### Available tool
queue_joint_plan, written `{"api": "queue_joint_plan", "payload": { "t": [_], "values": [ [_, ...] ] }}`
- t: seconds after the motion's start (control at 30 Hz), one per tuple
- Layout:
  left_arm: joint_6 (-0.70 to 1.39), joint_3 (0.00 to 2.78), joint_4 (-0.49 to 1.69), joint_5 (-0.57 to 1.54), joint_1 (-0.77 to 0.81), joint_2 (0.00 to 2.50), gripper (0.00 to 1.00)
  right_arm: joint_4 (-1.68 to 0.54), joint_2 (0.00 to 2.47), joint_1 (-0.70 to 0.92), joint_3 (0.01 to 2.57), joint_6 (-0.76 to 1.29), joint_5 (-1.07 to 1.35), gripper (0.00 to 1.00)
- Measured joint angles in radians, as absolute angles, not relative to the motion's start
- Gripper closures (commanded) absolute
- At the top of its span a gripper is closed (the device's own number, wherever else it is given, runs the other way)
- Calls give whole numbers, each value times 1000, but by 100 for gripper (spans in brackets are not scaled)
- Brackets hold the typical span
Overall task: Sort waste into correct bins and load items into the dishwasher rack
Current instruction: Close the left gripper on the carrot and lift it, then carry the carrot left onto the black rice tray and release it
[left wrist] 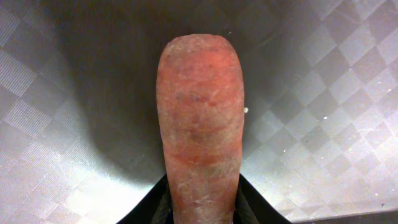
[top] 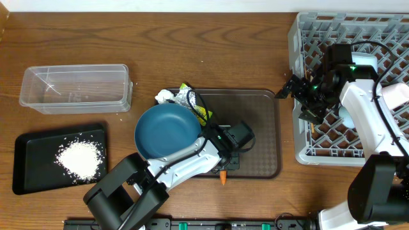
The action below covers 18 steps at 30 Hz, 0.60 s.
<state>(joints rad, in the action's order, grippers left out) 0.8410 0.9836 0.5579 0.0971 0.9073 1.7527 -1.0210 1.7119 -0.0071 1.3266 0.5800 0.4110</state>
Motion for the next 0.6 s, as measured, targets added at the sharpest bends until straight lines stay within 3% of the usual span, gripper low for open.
{"api": "queue_joint_plan", "payload": {
  "t": [0.37,0.6],
  "values": [
    [838,995,569,97,907,1738,74,-1021,1712,-7,1327,580,411,1],
    [825,1038,628,98,896,1598,73,-1021,1712,-7,1327,580,411,1]
  ]
}}
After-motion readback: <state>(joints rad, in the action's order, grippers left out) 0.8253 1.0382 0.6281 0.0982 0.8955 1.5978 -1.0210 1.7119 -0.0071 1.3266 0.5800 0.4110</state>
